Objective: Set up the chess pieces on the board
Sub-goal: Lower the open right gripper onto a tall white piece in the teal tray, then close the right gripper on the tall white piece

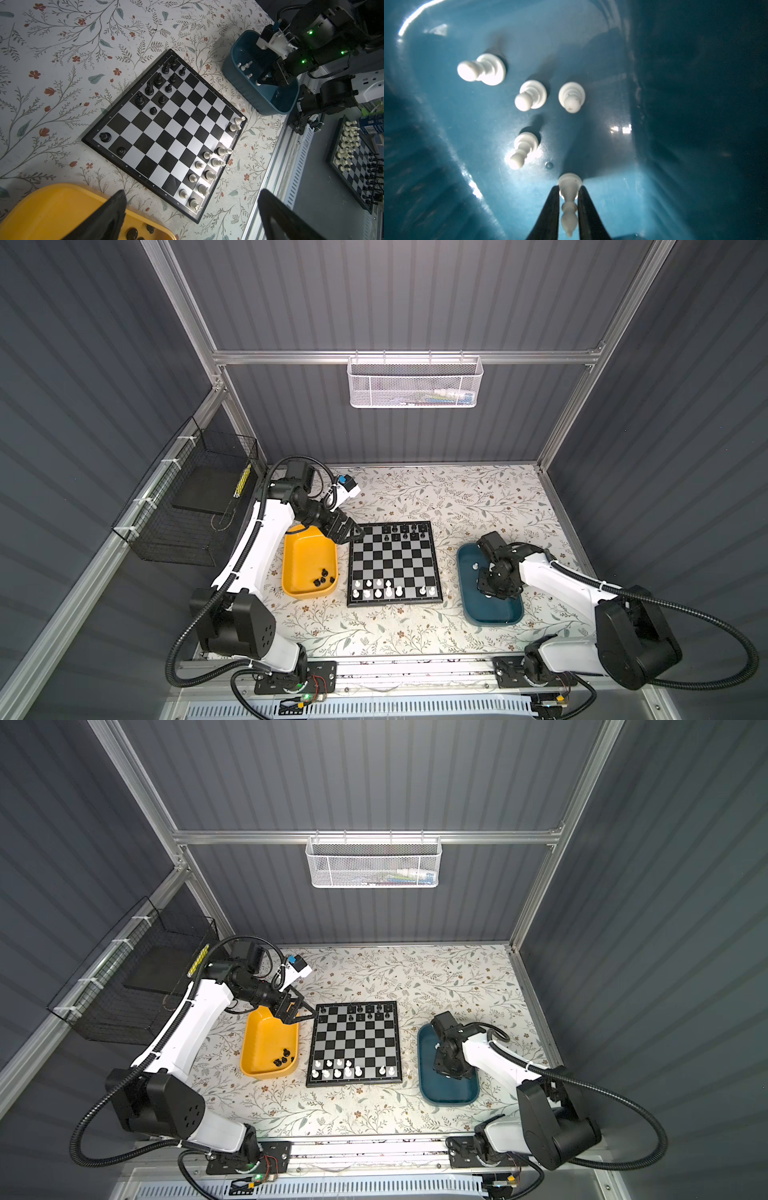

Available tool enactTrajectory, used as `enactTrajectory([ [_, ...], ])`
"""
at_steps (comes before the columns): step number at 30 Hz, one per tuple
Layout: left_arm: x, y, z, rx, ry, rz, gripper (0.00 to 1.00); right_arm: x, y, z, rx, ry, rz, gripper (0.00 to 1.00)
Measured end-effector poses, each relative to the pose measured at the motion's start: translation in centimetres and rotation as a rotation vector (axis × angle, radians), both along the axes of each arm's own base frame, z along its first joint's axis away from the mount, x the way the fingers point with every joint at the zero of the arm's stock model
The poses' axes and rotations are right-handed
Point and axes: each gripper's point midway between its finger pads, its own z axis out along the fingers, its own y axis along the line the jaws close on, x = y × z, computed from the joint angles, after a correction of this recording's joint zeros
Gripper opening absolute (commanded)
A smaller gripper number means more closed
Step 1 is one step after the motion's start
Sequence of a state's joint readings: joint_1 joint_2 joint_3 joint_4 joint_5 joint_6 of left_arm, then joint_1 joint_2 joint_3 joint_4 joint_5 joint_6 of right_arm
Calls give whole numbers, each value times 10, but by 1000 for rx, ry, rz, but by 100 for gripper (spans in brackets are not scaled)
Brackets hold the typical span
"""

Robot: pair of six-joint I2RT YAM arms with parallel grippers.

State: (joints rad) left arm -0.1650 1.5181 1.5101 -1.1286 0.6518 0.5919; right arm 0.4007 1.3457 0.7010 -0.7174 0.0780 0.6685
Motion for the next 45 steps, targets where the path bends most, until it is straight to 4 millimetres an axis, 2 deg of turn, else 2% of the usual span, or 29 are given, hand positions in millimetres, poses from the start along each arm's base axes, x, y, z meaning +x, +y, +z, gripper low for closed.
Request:
enactTrajectory([
  [13, 0, 1, 0, 4, -1, 2, 100, 1, 0, -2, 0, -4, 11, 21],
  [30, 0, 1, -1, 5, -1, 2, 99, 1, 1, -2, -1, -5, 22, 15],
  [45, 3, 2, -2, 18, -10, 8, 100, 1, 6, 3, 26, -5, 47, 15],
])
